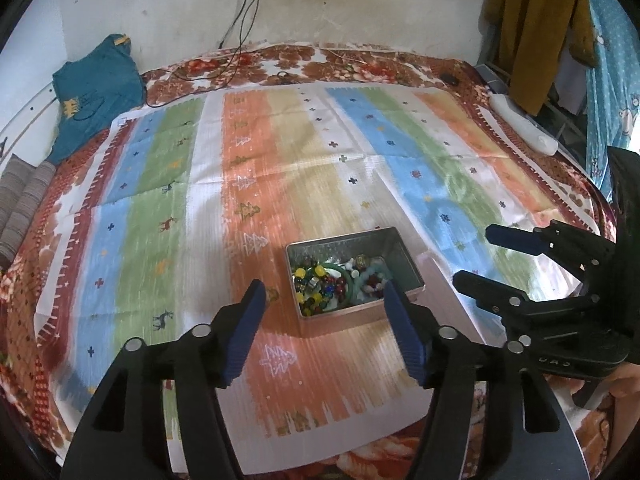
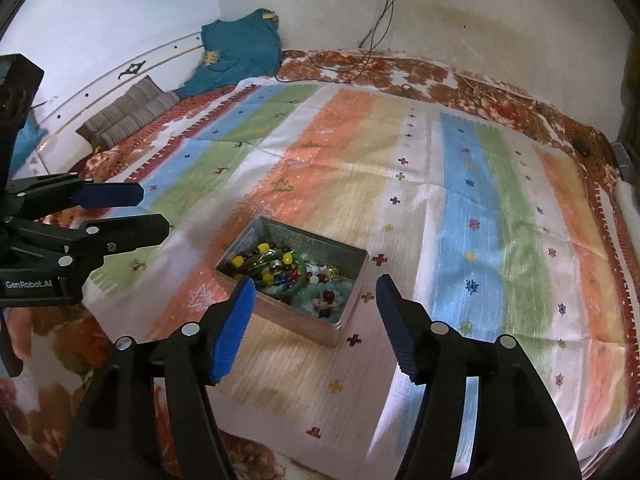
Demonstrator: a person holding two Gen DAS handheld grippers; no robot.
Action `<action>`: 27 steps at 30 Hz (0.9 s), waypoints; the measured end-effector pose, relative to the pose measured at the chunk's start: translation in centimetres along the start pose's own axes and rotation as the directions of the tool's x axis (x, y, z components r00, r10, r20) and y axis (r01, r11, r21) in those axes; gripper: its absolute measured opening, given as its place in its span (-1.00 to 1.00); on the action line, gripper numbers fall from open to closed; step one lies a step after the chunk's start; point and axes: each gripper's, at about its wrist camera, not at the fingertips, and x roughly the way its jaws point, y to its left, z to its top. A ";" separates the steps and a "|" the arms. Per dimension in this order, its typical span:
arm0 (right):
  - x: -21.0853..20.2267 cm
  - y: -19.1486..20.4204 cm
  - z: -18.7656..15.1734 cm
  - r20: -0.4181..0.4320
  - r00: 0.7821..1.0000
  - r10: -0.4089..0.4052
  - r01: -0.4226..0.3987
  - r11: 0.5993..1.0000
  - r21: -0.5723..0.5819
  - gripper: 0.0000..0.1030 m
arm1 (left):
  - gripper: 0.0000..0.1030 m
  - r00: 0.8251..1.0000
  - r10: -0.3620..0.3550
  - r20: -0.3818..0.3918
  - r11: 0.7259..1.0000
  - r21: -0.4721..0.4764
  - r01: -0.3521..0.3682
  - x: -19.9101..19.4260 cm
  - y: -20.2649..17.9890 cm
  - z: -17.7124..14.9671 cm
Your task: Organize jewelry
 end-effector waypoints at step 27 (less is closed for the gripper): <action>-3.6 0.9 -2.2 0.099 0.995 -0.029 0.028 1.000 0.010 0.82 | 0.89 0.990 0.031 0.135 0.999 -0.013 -0.030 -3.2 0.1 -4.4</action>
